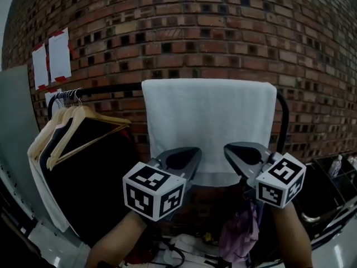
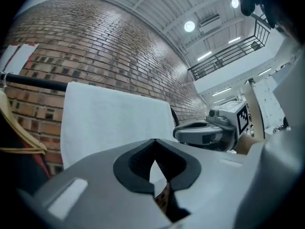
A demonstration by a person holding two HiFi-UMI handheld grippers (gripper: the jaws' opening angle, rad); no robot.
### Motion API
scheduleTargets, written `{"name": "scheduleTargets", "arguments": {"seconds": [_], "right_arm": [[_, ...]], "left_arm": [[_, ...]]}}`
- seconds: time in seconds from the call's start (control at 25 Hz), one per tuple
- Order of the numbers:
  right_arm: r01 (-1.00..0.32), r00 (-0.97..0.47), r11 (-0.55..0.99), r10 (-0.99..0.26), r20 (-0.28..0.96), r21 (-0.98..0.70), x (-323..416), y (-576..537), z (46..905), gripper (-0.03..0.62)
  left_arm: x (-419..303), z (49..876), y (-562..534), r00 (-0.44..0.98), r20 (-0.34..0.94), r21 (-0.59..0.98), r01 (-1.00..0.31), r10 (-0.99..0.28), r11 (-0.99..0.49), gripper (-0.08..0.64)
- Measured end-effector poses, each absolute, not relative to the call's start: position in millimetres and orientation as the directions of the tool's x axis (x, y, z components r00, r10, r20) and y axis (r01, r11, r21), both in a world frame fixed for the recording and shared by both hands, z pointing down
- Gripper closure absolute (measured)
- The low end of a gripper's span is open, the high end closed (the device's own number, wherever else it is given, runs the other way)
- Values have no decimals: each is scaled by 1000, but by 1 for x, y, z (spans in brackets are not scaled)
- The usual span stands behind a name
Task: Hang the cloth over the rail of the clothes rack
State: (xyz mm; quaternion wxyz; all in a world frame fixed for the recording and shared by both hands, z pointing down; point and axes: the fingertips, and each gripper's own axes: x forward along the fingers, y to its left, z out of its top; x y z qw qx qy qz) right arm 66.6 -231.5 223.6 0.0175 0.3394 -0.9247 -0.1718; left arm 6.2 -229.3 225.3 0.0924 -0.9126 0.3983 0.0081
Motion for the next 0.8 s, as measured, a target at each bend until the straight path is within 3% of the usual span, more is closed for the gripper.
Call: {"name": "scheduleTargets", "arguments": {"seconds": [0.8], "right_arm": [[-563,-809,745,-584,-58,358,63,-224,231,591]], "left_arm": [[37,235,-215,701,-70,-169,-710,-710,-684,540]]}}
